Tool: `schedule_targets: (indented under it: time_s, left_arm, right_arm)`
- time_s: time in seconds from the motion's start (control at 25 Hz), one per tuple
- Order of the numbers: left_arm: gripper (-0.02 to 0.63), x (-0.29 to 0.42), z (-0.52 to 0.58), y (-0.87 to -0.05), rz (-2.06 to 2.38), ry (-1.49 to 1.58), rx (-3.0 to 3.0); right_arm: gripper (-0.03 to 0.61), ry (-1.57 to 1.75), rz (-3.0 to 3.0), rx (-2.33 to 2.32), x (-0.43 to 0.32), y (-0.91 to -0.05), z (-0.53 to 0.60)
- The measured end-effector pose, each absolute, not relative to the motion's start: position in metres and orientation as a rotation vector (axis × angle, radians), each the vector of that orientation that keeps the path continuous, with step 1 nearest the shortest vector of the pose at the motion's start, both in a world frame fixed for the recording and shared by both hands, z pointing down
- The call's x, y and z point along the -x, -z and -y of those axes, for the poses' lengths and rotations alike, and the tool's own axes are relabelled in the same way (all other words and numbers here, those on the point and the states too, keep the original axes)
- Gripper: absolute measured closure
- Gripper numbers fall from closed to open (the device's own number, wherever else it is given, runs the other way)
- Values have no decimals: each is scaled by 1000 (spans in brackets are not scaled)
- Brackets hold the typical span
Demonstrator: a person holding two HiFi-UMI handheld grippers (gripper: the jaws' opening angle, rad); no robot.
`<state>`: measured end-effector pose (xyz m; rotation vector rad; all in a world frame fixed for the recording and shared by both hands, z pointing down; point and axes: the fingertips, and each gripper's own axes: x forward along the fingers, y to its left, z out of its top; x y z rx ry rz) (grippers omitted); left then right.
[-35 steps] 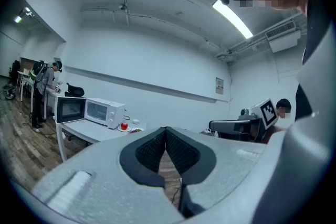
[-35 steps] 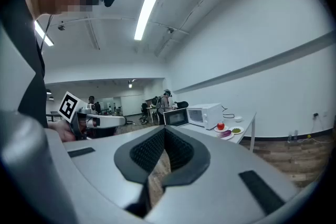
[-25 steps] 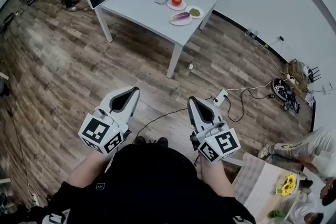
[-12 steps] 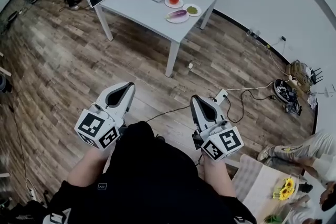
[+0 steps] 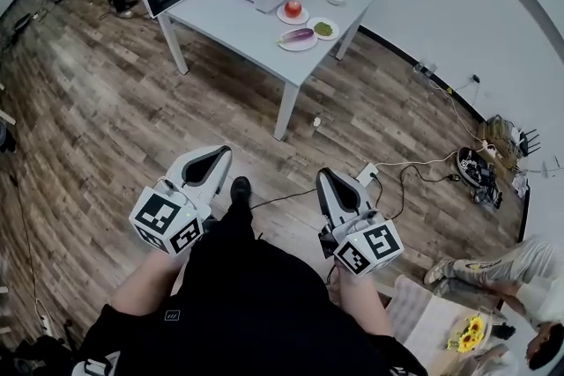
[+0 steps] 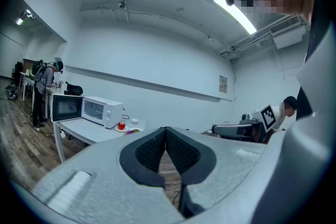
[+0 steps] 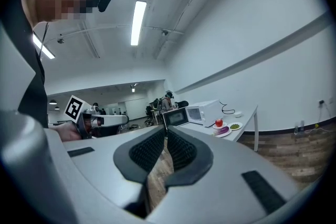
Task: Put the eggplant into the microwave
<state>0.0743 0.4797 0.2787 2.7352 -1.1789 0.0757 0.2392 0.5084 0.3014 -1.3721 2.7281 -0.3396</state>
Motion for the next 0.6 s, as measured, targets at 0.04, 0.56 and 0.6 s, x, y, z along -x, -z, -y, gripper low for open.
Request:
schedule_targets:
  time_s: [0.04, 0.56, 0.6]
  left_arm:
    - [604, -74, -474, -280, 1179, -76, -2736]
    - [604, -46, -342, -286, 1180, -63, -2712]
    - [604, -43, -329, -285, 1174, -63, -2713]
  right_arm:
    - [560, 341, -2736, 1366, -238, -302, -502]
    - [560, 358, -2777, 1353, -206, -306, -370]
    - [560, 359, -2779, 1357, -203, -305, -357]
